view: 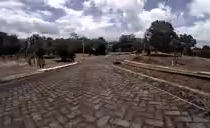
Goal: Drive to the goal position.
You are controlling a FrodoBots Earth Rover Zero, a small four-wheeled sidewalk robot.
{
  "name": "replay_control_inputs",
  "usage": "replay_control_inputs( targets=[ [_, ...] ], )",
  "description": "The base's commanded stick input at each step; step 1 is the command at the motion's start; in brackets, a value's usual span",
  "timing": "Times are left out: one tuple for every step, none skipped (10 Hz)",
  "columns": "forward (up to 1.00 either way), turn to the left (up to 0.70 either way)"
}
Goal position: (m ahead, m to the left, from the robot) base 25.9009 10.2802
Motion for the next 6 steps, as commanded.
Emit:
replay_control_inputs(
  targets=[
    [1.00, 0.00],
    [1.00, 0.00],
    [1.00, 0.00],
    [1.00, 0.00],
    [1.00, 0.00],
    [1.00, 0.00]
  ],
)
